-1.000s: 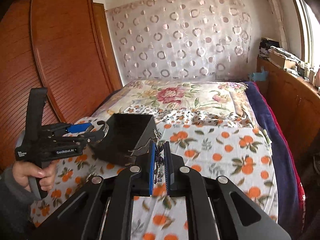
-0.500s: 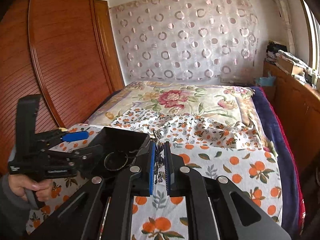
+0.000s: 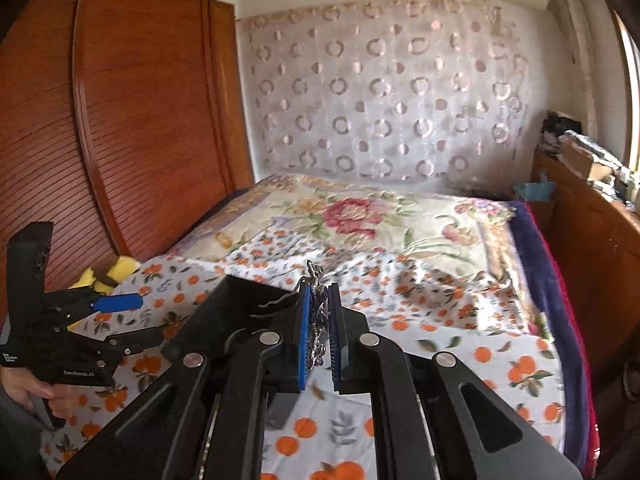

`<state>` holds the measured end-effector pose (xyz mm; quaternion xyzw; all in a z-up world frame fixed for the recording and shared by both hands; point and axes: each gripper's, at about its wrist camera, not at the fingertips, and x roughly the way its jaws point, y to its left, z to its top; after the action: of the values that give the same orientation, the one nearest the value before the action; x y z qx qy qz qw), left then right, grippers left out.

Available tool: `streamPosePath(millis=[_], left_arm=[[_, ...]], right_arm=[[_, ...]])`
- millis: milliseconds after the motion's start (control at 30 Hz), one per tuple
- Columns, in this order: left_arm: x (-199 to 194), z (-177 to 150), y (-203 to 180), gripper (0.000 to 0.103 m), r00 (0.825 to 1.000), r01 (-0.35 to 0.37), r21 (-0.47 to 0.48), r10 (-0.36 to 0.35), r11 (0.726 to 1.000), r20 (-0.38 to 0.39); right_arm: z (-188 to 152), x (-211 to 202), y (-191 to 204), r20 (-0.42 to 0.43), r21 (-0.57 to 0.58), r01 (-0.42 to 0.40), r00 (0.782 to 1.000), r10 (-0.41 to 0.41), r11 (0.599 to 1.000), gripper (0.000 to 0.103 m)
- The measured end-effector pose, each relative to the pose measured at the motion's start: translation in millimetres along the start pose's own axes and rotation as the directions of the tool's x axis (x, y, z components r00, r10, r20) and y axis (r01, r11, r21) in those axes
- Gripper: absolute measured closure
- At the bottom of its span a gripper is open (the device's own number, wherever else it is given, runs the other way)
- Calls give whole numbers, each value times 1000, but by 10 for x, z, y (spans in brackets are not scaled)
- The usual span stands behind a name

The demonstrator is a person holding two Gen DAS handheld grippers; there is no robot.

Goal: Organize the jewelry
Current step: 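Lower the silver hairpins into the black box and open the right gripper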

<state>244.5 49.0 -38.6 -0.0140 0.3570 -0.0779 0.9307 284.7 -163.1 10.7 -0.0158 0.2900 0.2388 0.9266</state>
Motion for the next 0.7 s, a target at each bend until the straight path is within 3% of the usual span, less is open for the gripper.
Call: streamPosePath(millis=[333,700], left_arm=[[-110,-273,14,33,999,21,-15,-22,1000,-38],[-115,-702,-137,33,991,65,-25,-67,998,-115]], right_arm=[[-246,510,308,-155,-5,-63,986,61,998,92],[-434,189,293,-130,-2,-35,991,34,999,88]])
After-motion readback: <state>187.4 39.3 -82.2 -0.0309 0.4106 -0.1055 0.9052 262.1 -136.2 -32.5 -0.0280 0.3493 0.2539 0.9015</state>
